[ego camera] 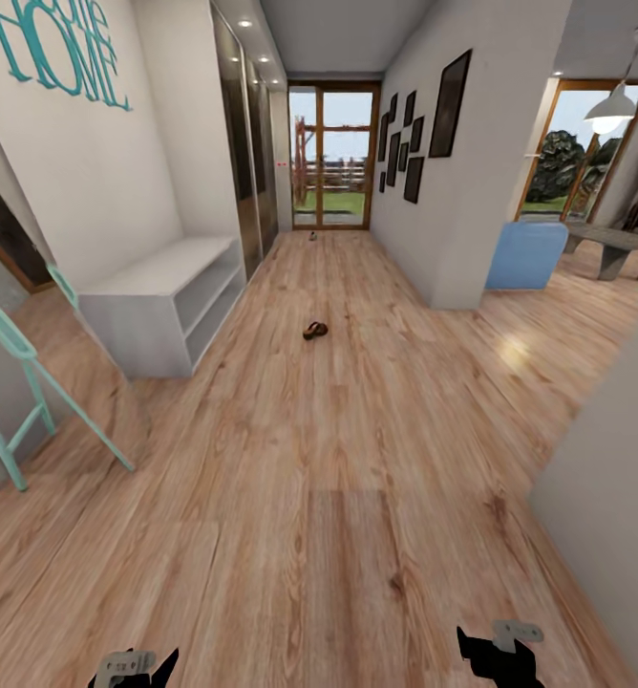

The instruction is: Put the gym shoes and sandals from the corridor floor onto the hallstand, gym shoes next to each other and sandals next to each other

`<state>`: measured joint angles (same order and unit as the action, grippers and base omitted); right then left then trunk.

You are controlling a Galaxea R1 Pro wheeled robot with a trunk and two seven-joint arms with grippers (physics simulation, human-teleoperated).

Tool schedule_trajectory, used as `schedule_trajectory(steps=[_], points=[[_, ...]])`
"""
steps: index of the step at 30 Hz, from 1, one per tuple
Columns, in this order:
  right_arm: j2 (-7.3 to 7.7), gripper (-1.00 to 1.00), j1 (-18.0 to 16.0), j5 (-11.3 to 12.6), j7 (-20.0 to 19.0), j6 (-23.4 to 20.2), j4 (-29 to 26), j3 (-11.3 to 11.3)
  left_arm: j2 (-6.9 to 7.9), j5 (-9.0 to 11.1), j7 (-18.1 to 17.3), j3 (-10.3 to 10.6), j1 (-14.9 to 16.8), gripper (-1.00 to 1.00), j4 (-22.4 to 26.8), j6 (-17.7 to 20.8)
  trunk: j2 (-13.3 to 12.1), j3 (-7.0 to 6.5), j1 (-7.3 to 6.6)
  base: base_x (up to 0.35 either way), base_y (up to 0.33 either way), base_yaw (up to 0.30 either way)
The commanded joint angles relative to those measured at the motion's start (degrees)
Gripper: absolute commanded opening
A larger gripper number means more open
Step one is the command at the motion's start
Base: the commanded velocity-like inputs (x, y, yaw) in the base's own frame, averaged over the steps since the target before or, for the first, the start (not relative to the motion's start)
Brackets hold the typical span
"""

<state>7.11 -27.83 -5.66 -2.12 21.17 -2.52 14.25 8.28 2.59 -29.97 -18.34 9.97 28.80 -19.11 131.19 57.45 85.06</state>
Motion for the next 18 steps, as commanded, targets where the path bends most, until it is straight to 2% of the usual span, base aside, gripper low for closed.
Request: schedule_trajectory(steps=[1,18], points=[[0.01,1.0,0.0,-0.6,-0.2,0.2,0.1,0.5,-0.02,0.3,-0.5,-0.3,0.0,1.0,-0.1,0.0,0.0,0.05,0.02,0.337,0.0,-0.001],[-0.06,1.0,0.0,-0.6,-0.4,0.2,0.1,0.5,-0.02,0.3,-0.5,-0.3,0.0,1.0,-0.1,0.0,0.0,0.05,0.02,0.337,0.0,0.0]])
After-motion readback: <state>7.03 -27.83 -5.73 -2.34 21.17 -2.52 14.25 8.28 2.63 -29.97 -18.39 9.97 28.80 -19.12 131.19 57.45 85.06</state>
